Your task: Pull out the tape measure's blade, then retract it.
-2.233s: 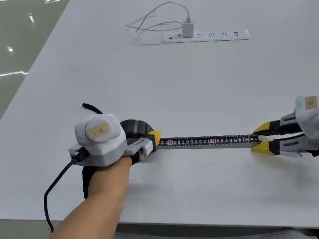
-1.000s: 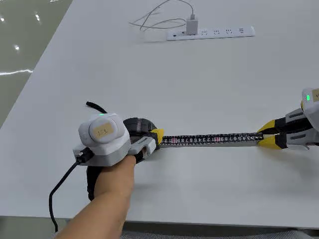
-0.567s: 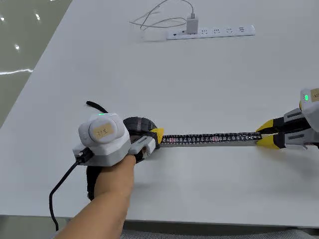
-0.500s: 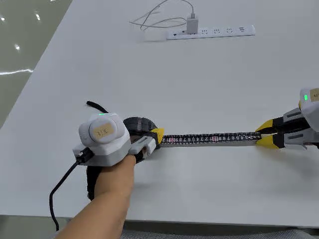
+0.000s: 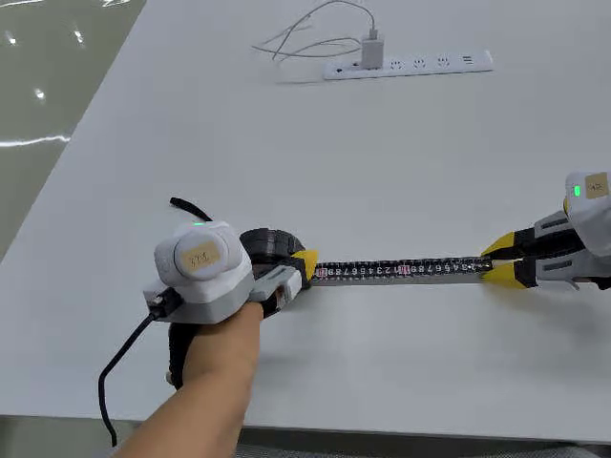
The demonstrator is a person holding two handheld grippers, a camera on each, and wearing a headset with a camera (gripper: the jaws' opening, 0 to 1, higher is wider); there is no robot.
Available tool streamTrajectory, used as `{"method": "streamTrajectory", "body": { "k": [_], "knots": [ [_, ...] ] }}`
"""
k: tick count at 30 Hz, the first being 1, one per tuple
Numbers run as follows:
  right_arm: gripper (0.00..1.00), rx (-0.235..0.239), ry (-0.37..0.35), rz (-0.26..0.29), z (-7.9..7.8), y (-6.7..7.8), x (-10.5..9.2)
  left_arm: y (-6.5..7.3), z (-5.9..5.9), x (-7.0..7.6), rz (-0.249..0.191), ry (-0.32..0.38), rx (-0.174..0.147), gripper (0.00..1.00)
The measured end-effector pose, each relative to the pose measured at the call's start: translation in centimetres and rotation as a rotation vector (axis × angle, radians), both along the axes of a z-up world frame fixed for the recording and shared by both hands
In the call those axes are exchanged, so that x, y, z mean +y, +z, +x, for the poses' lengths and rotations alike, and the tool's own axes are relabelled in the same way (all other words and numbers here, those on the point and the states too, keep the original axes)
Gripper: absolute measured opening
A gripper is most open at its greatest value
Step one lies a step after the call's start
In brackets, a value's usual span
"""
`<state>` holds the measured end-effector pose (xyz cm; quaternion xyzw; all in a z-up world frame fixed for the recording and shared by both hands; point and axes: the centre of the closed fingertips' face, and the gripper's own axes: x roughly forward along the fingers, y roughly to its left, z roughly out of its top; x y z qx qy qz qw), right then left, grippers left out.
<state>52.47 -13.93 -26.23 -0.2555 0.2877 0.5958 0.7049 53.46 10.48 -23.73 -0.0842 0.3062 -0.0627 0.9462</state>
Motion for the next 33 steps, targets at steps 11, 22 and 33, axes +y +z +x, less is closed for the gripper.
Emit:
{"method": "streamTrajectory", "body": {
  "k": [11,22,33],
  "knots": [
    [0.08,-0.003,0.012,0.009,0.0,0.1,1.0,-0.1,0.0,0.0,-0.005,0.002,0.0,0.58],
    [0.08,-0.003,0.027,0.022,-0.2,0.3,2.6,-0.1,0.0,0.0,-0.007,0.0,0.001,0.58],
    [0.08,-0.002,0.033,0.031,-0.1,0.2,3.4,-0.1,0.0,0.0,-0.012,0.005,-0.001,0.58]
  ]
}}
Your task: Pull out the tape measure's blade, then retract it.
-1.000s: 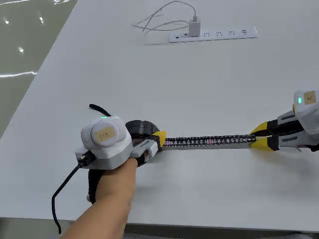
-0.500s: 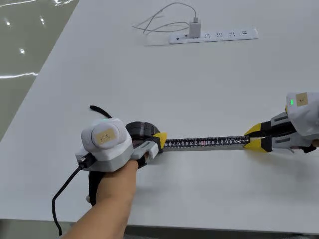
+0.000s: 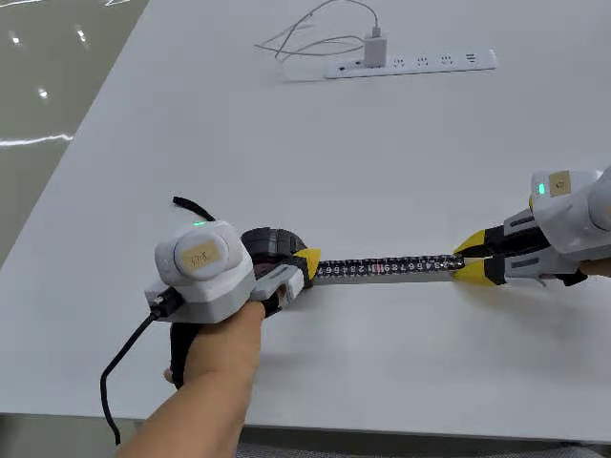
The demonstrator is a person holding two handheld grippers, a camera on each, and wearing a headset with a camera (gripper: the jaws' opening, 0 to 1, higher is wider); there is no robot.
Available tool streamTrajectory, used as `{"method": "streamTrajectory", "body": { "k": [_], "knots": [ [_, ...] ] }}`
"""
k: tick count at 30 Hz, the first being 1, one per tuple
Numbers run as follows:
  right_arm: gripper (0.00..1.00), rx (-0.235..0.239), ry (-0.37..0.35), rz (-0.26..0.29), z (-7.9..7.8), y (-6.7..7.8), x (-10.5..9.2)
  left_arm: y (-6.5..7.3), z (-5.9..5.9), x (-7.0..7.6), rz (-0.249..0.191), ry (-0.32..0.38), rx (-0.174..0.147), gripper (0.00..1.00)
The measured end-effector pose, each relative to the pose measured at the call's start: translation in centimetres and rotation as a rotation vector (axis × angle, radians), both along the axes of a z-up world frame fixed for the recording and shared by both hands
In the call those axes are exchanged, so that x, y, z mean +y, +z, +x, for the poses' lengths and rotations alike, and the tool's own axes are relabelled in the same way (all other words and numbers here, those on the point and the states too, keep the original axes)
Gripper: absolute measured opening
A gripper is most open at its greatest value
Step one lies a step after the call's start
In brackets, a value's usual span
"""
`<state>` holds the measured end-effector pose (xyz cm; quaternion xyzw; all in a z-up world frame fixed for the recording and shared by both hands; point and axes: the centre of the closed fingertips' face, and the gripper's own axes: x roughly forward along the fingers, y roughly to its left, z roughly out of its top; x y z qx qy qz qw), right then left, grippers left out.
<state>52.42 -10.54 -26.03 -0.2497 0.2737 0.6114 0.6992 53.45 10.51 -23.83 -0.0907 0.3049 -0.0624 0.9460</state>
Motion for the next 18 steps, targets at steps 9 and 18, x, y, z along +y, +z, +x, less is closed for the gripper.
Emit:
{"method": "streamTrajectory", "body": {
  "k": [9,18],
  "knots": [
    [0.08,0.002,0.011,0.011,-0.1,0.0,1.3,0.0,0.0,0.0,0.002,-0.001,0.0,0.58],
    [0.08,0.003,0.027,0.023,-0.1,-0.1,3.0,0.0,0.0,0.0,0.002,-0.001,0.001,0.58]
  ]
}}
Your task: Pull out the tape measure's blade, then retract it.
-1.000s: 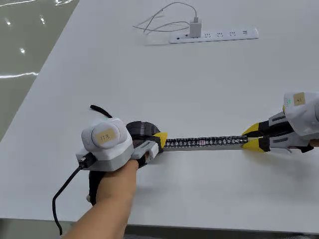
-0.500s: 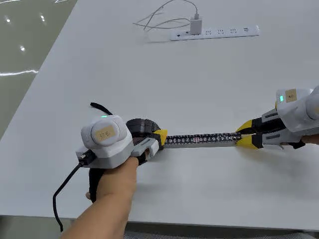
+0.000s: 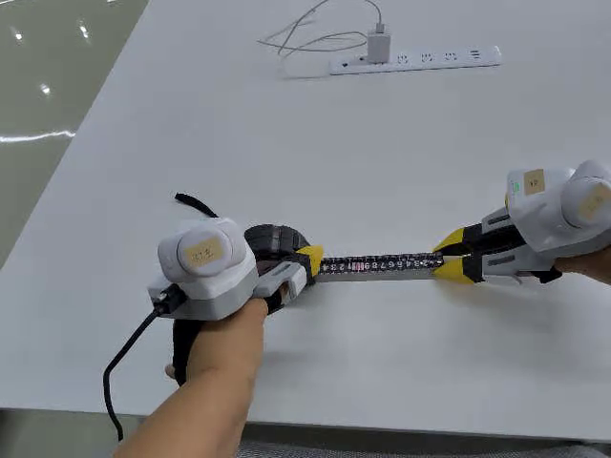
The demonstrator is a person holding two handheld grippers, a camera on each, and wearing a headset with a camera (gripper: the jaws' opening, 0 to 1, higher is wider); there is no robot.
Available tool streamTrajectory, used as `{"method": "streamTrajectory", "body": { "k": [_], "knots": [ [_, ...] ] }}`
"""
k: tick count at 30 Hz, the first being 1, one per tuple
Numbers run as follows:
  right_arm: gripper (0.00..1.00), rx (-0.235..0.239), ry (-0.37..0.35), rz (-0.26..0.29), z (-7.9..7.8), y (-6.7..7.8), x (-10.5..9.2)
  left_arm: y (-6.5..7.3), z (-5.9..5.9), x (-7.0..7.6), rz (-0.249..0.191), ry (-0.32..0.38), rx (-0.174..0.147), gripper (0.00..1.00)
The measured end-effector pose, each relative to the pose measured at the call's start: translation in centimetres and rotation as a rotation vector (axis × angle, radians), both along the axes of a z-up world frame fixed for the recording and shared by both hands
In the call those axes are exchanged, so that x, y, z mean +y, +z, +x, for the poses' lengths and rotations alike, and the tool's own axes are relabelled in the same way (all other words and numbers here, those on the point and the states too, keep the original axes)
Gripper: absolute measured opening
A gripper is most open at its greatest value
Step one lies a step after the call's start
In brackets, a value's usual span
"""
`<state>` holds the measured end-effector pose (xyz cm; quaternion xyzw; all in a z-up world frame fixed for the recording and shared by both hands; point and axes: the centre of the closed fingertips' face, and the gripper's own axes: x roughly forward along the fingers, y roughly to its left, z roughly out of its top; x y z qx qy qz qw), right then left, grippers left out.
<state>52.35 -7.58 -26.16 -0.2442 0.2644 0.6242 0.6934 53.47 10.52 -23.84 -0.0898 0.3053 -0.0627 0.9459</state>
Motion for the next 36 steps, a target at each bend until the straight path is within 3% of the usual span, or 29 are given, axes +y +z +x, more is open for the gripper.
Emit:
{"method": "streamTrajectory", "body": {
  "k": [36],
  "knots": [
    [0.08,0.004,0.049,0.024,-0.1,-0.2,4.4,0.0,-0.1,-0.1,-0.001,0.003,-0.004,0.58]
  ]
}}
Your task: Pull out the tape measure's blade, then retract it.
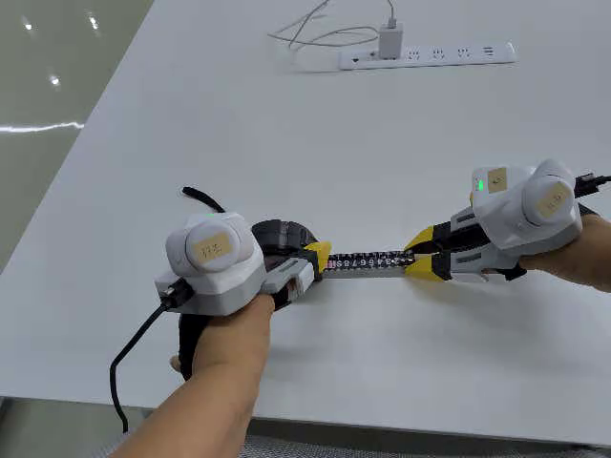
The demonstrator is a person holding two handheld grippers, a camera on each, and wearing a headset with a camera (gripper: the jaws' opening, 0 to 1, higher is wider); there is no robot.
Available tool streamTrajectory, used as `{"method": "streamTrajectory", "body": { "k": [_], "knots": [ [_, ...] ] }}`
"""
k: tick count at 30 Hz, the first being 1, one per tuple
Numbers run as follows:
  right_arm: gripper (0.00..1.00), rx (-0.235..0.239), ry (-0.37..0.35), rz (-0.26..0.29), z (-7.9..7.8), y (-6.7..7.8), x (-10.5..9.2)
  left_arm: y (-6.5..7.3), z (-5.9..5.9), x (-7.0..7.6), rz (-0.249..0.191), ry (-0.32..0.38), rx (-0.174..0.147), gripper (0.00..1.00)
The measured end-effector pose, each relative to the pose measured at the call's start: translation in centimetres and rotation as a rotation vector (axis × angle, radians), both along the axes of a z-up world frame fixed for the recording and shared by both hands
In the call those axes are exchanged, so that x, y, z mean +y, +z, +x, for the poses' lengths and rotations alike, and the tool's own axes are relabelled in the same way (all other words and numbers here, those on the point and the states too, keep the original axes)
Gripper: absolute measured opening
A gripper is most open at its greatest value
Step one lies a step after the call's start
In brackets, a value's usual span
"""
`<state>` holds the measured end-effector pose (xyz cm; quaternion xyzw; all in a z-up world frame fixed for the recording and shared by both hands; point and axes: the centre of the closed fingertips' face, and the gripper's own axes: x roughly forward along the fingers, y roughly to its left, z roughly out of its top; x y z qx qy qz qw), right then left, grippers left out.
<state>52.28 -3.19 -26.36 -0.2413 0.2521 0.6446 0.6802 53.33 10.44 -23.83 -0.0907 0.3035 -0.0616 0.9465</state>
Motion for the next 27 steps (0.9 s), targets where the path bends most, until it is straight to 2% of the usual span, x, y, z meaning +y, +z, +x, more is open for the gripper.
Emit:
{"method": "streamTrajectory", "body": {
  "k": [27],
  "knots": [
    [0.08,0.005,0.054,0.008,-0.1,0.1,2.4,0.0,0.2,0.1,-0.01,0.008,-0.001,0.58]
  ]
}}
